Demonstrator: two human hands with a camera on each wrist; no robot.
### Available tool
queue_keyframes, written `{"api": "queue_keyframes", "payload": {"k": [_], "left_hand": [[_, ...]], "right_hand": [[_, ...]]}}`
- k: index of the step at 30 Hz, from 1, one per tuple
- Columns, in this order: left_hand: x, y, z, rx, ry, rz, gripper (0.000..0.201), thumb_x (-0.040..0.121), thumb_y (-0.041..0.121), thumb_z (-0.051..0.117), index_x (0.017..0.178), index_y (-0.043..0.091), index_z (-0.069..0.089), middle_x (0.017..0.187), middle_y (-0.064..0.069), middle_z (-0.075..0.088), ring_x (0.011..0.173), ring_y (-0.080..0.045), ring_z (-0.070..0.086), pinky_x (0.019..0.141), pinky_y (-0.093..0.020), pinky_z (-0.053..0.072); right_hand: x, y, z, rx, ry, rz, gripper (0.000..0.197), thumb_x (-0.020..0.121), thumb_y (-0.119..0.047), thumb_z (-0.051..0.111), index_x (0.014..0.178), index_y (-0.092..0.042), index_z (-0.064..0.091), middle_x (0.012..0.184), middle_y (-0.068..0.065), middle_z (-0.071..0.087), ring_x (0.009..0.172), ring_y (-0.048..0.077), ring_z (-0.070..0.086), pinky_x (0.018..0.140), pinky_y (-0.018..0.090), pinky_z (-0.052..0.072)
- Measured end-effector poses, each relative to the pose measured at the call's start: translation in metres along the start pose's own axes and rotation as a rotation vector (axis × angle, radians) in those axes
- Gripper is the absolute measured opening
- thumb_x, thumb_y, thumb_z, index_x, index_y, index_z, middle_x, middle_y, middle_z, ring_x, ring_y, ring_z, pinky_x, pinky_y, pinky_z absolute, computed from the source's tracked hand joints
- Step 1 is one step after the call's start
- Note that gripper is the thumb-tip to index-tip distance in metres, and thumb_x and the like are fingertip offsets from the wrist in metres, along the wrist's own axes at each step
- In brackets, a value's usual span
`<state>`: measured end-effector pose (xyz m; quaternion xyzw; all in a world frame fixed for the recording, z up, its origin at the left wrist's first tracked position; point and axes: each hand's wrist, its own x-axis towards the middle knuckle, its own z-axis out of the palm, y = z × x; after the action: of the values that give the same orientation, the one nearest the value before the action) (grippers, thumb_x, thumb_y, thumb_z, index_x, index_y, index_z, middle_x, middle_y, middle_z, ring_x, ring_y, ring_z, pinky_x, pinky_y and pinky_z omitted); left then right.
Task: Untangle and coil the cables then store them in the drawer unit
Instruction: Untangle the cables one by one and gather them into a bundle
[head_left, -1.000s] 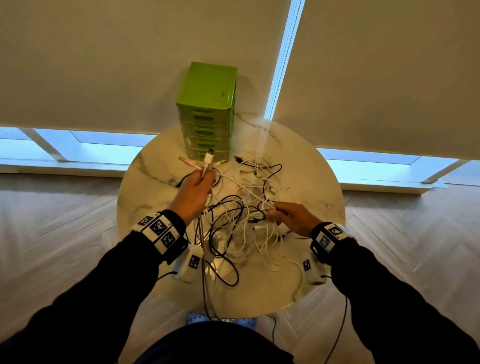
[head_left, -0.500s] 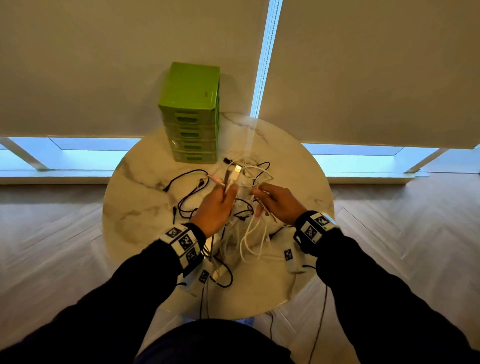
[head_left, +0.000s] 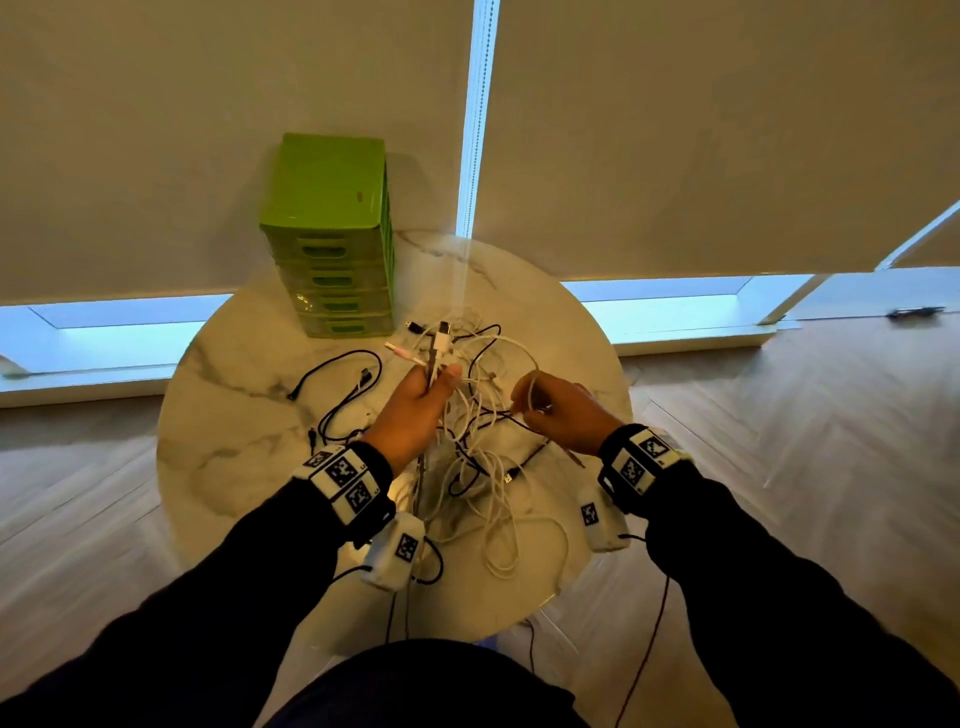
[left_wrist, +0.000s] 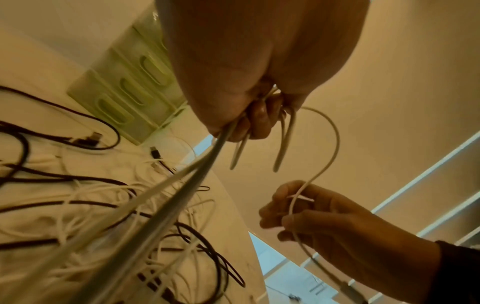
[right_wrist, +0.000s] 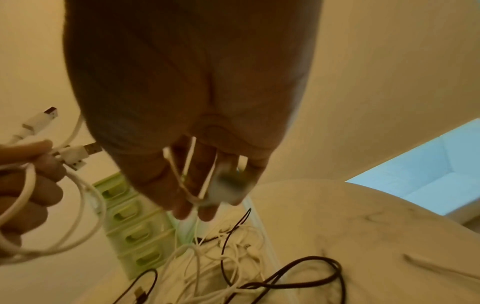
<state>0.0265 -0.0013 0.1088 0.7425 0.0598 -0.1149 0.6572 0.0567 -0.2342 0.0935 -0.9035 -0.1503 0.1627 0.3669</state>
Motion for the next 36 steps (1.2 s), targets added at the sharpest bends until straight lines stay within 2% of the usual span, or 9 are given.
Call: {"api": "queue_keyframes", "payload": {"k": [3, 7, 11, 15, 20, 23, 30, 33, 36], "left_hand": [[0.003, 0.001, 0.022, -0.013, -0.067, 0.018, 0.024, 0.102, 0.046, 0.051, 0.093, 0.026, 0.059, 0.072, 0.013, 0.059, 0.071, -0.008, 0.055, 0.077, -0.033, 0.044], [0.004, 0.005, 0.058, 0.028, -0.151, 0.040, 0.034, 0.101, 0.047, 0.053, 0.114, 0.017, 0.063, 0.110, -0.004, 0.070, 0.104, -0.018, 0.064, 0.096, -0.039, 0.049], [-0.001, 0.012, 0.090, 0.058, -0.251, 0.071, 0.026, 0.101, 0.045, 0.054, 0.094, 0.020, 0.058, 0.079, 0.008, 0.058, 0.076, -0.006, 0.054, 0.076, -0.029, 0.043], [-0.004, 0.018, 0.120, -0.009, -0.308, 0.061, 0.032, 0.102, 0.046, 0.048, 0.094, 0.017, 0.057, 0.078, -0.002, 0.053, 0.070, -0.013, 0.050, 0.071, -0.032, 0.042], [-0.013, 0.027, 0.146, -0.166, -0.376, 0.024, 0.030, 0.106, 0.039, 0.045, 0.087, 0.019, 0.058, 0.065, 0.008, 0.048, 0.064, -0.010, 0.046, 0.063, -0.027, 0.039], [-0.019, 0.022, 0.159, -0.202, -0.455, 0.026, 0.030, 0.107, 0.036, 0.043, 0.088, 0.018, 0.058, 0.058, 0.014, 0.035, 0.053, -0.005, 0.032, 0.055, -0.024, 0.025], [-0.045, 0.009, 0.193, -0.161, -0.543, -0.019, 0.028, 0.106, 0.035, 0.045, 0.090, 0.018, 0.059, 0.056, 0.016, 0.038, 0.054, -0.004, 0.034, 0.057, -0.023, 0.028], [-0.049, 0.007, 0.198, -0.118, -0.566, 0.003, 0.027, 0.106, 0.038, 0.046, 0.093, 0.019, 0.060, 0.068, 0.007, 0.043, 0.059, -0.005, 0.039, 0.059, -0.023, 0.034], [-0.047, 0.013, 0.195, -0.114, -0.570, 0.011, 0.030, 0.106, 0.040, 0.044, 0.091, 0.019, 0.058, 0.063, 0.011, 0.040, 0.057, -0.006, 0.036, 0.057, -0.022, 0.033]], "right_hand": [[-0.026, -0.009, -0.012, 0.238, 0.072, -0.056, 0.031, 0.084, -0.001, 0.075, 0.110, -0.006, 0.059, 0.097, 0.005, 0.073, 0.085, 0.000, 0.067, 0.081, 0.012, 0.049], [-0.069, -0.026, -0.031, 0.447, 0.244, 0.018, 0.035, 0.091, -0.025, 0.072, 0.118, -0.014, 0.052, 0.075, 0.011, 0.062, 0.070, 0.031, 0.063, 0.071, 0.034, 0.057], [-0.107, -0.016, -0.046, 0.225, 0.353, 0.106, 0.027, 0.105, -0.036, 0.043, 0.102, -0.014, 0.058, 0.065, -0.017, 0.056, 0.058, 0.001, 0.049, 0.060, 0.015, 0.041], [-0.153, 0.017, -0.047, -0.038, 0.303, 0.263, 0.027, 0.104, -0.038, 0.047, 0.096, -0.017, 0.063, 0.079, -0.017, 0.059, 0.072, -0.004, 0.055, 0.067, 0.011, 0.040], [-0.221, 0.085, -0.032, -0.278, 0.165, 0.581, 0.025, 0.103, -0.033, 0.047, 0.105, -0.024, 0.071, 0.105, -0.003, 0.067, 0.100, 0.022, 0.064, 0.091, 0.039, 0.050], [-0.253, 0.105, -0.012, -0.399, 0.004, 0.782, 0.028, 0.099, -0.032, 0.050, 0.123, -0.027, 0.065, 0.127, 0.003, 0.063, 0.119, 0.028, 0.058, 0.100, 0.040, 0.046], [-0.241, 0.055, 0.020, -0.101, 0.033, 0.461, 0.088, 0.085, -0.035, 0.072, 0.156, -0.036, 0.019, 0.162, -0.002, 0.028, 0.147, 0.023, 0.023, 0.118, 0.050, 0.019], [-0.222, 0.037, 0.021, 0.161, 0.180, 0.413, 0.066, 0.093, -0.043, 0.065, 0.149, -0.022, 0.035, 0.147, -0.001, 0.051, 0.136, 0.015, 0.045, 0.114, 0.039, 0.035], [-0.214, 0.029, 0.017, 0.214, 0.385, 0.386, 0.026, 0.101, -0.037, 0.054, 0.116, -0.016, 0.058, 0.108, -0.002, 0.072, 0.101, 0.010, 0.066, 0.093, 0.031, 0.050]]}}
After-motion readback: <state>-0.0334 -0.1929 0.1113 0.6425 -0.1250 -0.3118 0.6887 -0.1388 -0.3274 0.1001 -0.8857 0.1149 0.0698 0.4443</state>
